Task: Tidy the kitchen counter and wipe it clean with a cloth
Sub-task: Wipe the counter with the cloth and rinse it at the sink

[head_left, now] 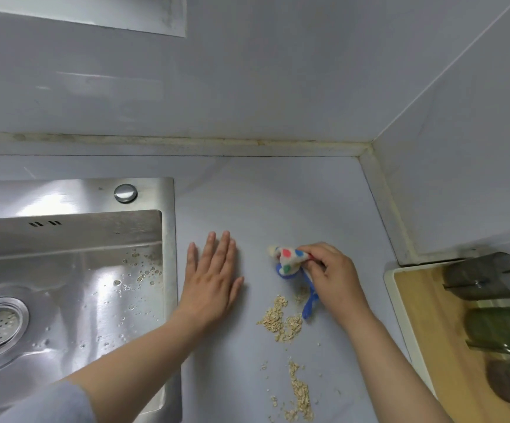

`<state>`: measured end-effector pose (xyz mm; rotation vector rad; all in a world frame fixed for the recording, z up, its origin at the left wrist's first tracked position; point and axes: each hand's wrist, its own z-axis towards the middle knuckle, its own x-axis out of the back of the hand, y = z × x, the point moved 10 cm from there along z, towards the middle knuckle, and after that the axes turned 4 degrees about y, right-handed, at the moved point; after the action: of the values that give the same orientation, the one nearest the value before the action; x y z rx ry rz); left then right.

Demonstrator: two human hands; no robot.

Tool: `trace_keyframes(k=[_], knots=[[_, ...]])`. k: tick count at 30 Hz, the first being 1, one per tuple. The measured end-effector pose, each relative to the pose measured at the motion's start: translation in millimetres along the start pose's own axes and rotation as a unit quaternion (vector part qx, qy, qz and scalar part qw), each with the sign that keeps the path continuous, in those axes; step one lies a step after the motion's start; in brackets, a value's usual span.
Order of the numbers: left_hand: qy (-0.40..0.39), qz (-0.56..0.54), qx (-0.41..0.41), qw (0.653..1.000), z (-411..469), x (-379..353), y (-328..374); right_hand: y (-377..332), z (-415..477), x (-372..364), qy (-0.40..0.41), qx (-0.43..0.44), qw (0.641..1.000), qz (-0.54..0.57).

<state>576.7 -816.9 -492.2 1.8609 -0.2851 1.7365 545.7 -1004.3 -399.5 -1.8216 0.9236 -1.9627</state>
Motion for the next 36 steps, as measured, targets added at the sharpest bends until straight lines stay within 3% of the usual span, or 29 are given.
trace_keyframes(k=[5, 8, 14, 21, 29, 36], knots=[[-0.004, 0.015, 0.022, 1.000, -0.1, -6.8, 5.2, 20.5, 49.1, 21.9, 0.034, -0.008, 0.999, -0.030], [0.009, 0.015, 0.020, 1.000, -0.4, -1.9, 6.4, 37.8, 60.2, -0.8, -0.015, -0.018, 0.998, -0.063], [0.005, 0.011, 0.025, 1.000, 0.5, -3.1, 5.2, 43.4, 11.0, -29.9, -0.029, -0.031, 0.999, -0.034], [0.000, 0.011, 0.029, 1.000, -0.1, -1.9, 6.2, 38.5, -54.8, -42.4, -0.100, -0.047, 0.994, -0.004], [0.003, 0.014, 0.034, 0.999, -0.3, -0.6, 6.3, 58.1, -17.0, 45.0, 0.097, -0.074, 0.993, 0.003], [0.004, 0.015, 0.038, 0.999, -0.6, -1.7, 4.8, 105.9, -12.5, 24.1, 0.053, -0.147, 0.987, -0.036]])
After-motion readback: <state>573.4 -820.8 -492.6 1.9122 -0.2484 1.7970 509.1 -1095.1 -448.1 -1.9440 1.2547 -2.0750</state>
